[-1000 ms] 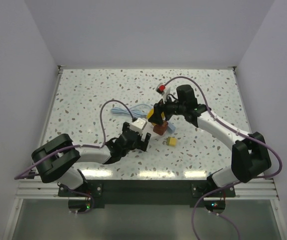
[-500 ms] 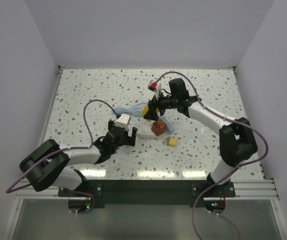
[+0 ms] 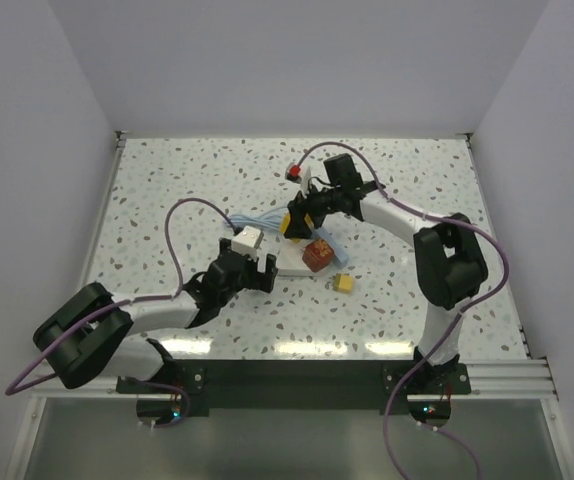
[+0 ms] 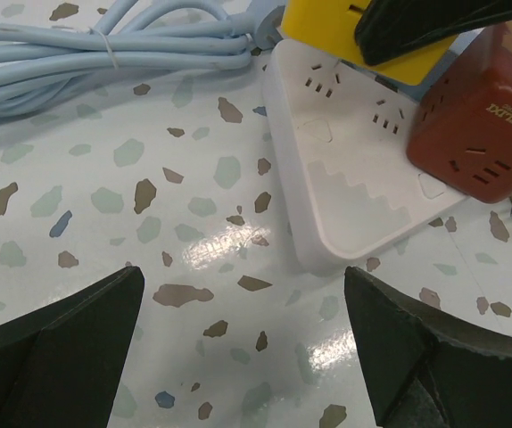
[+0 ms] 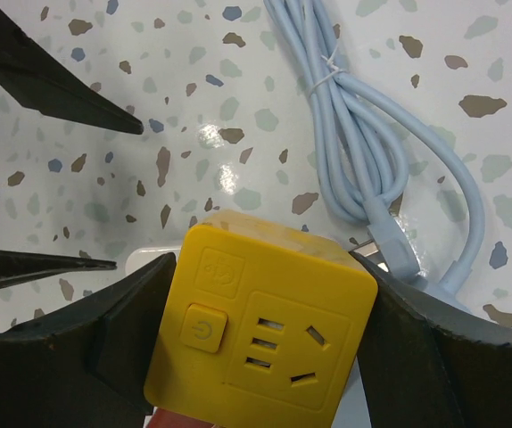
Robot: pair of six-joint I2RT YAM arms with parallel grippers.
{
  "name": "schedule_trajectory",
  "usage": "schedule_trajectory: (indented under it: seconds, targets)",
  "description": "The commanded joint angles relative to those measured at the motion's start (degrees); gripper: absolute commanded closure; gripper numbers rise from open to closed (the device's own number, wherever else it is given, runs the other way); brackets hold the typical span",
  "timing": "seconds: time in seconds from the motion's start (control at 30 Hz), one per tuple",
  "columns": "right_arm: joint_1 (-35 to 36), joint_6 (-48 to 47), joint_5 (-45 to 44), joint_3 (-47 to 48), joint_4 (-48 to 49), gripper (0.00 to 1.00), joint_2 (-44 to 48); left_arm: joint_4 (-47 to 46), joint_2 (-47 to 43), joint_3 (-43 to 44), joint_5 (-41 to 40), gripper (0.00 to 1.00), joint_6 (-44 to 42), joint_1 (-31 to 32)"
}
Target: Insert the plug
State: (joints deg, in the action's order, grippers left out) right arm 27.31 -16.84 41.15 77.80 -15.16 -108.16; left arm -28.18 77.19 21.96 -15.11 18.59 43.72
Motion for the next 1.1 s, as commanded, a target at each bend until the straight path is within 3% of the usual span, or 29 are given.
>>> schedule_trajectory:
  seconds: [0.0, 0.4, 1.07]
  targets:
    - [-0.2, -1.9, 0.3, 3.9, -1.2, 1.0, -1.8, -2.8, -2.7, -0.1, 1.9, 0.0, -0.7, -0.6]
    - [-0.6, -2.3, -2.3, 5.2, -4.2, 1.0, -4.9, 0.8, -7.5, 0.0, 4.8, 0.0, -0.9, -1.2]
    - [-1.9, 4.3, -1.0, 2.1, 2.8, 1.0, -5.3, 0.4, -8.5, -1.5, 5.4, 0.0, -0.3, -1.4]
